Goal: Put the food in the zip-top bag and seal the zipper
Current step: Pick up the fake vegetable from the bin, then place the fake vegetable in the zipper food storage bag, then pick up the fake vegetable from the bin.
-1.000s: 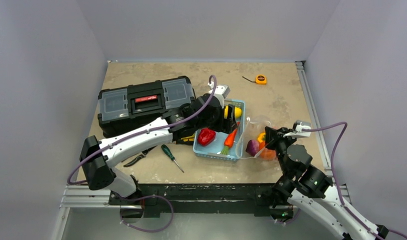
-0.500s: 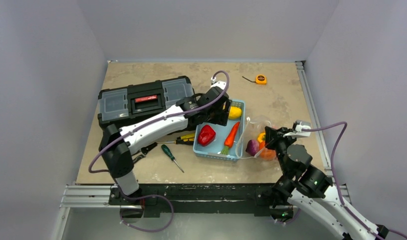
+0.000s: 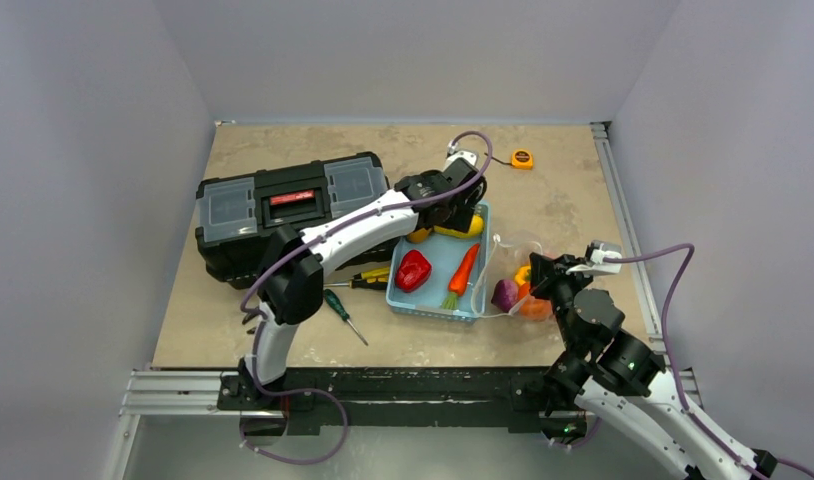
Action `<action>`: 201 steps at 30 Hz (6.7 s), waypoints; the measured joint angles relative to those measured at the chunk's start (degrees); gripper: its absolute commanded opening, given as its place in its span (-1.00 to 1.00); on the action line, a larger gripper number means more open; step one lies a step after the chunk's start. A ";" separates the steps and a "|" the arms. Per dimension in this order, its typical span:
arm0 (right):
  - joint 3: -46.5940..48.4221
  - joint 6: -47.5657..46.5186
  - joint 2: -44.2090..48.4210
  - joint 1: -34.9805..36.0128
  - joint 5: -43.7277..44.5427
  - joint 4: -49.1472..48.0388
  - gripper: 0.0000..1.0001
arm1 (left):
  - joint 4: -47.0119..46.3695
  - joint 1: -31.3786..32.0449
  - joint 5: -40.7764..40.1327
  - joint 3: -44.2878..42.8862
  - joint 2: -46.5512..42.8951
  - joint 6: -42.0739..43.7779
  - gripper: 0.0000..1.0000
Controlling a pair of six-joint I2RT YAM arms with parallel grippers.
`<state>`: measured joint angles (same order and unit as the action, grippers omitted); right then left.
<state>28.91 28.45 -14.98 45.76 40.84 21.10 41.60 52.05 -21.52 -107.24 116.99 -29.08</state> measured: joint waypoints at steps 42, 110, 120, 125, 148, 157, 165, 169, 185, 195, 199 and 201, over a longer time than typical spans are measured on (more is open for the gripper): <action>0.00 -0.15 -0.02 0.11 -0.22 -0.13 -1.00 | -4.70 -6.16 11.10 2.75 2.12 -2.97 -0.46; -0.02 -0.48 -0.02 0.11 -1.46 -0.28 -1.00 | -24.52 3.06 19.91 34.32 -27.74 -5.53 0.41; -0.02 -0.61 -0.02 0.11 -1.55 -0.57 -1.00 | -12.24 2.71 13.18 31.54 -24.37 -2.49 0.47; -0.02 -0.61 -0.13 0.11 -1.57 -0.59 -1.00 | -7.19 2.71 11.10 28.00 -20.96 0.04 0.48; -0.02 -0.63 -0.87 0.11 -1.64 -1.03 -1.00 | 14.14 2.71 4.57 9.22 0.24 13.33 0.51; -0.02 -0.66 -1.16 0.11 -1.64 -1.38 -1.00 | 14.51 2.82 4.81 9.22 0.46 13.66 0.41; -0.02 -0.66 -1.16 0.11 -1.64 -1.38 -1.00 | 14.40 2.82 5.09 8.28 2.49 13.73 0.54; -0.02 -0.66 -1.16 0.11 -1.64 -1.38 -1.00 | 14.36 2.82 5.44 7.69 4.68 13.73 0.51; -0.02 -0.66 -1.14 0.11 -1.62 -1.38 -1.00 | 7.63 -0.44 14.10 1.64 9.16 14.19 -0.02; -0.07 -0.66 -0.59 0.11 -1.60 -1.38 -1.00 | 2.23 -2.97 25.03 -10.10 15.96 11.39 0.00; -0.07 -0.66 -0.59 0.11 -1.57 -1.38 -1.00 | -0.07 -4.85 30.27 -15.04 20.20 8.15 -0.02; -0.07 -0.63 -0.59 0.11 -1.57 -1.38 -1.00 | -1.01 -6.36 32.48 -16.57 21.88 6.16 -0.01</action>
<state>28.84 27.81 -15.57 45.87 39.27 19.73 40.60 45.69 10.96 -123.81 138.87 -22.92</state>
